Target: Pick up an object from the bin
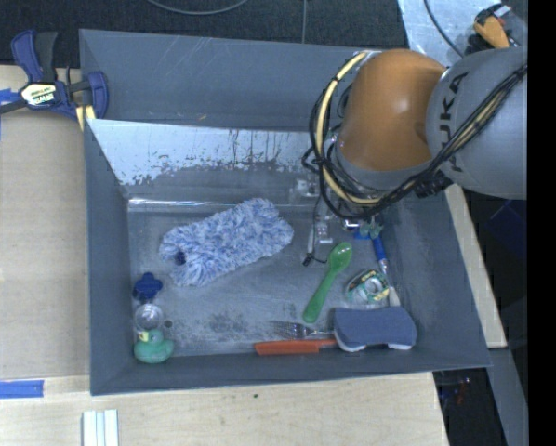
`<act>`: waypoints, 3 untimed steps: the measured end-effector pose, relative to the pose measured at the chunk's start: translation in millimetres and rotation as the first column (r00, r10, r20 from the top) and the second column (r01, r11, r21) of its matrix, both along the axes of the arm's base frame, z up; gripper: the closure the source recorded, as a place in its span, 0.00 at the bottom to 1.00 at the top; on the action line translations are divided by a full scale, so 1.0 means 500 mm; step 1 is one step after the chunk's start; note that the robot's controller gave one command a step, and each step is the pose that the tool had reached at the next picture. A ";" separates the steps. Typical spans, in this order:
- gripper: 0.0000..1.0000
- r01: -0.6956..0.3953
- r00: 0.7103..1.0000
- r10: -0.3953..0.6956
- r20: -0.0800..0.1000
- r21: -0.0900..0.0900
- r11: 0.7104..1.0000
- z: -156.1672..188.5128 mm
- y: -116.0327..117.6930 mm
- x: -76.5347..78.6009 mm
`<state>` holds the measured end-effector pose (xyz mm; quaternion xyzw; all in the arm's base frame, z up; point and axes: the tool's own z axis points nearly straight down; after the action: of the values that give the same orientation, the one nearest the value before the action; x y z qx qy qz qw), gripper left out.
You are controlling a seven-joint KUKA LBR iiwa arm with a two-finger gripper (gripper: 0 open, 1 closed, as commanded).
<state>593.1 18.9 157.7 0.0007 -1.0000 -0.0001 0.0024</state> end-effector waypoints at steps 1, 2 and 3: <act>0.00 0.001 1.000 -0.001 0.009 0.000 1.000 0.010 0.000 0.004; 0.00 -0.033 0.999 0.033 0.005 0.002 0.999 -0.176 0.160 0.061; 0.00 -0.020 1.000 0.020 0.017 0.000 1.000 -0.025 0.190 0.055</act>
Offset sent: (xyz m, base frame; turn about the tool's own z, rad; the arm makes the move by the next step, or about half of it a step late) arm 0.0309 0.0784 -0.0877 -0.0302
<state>620.7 113.8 145.5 0.0106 -0.9999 -0.0001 -0.0058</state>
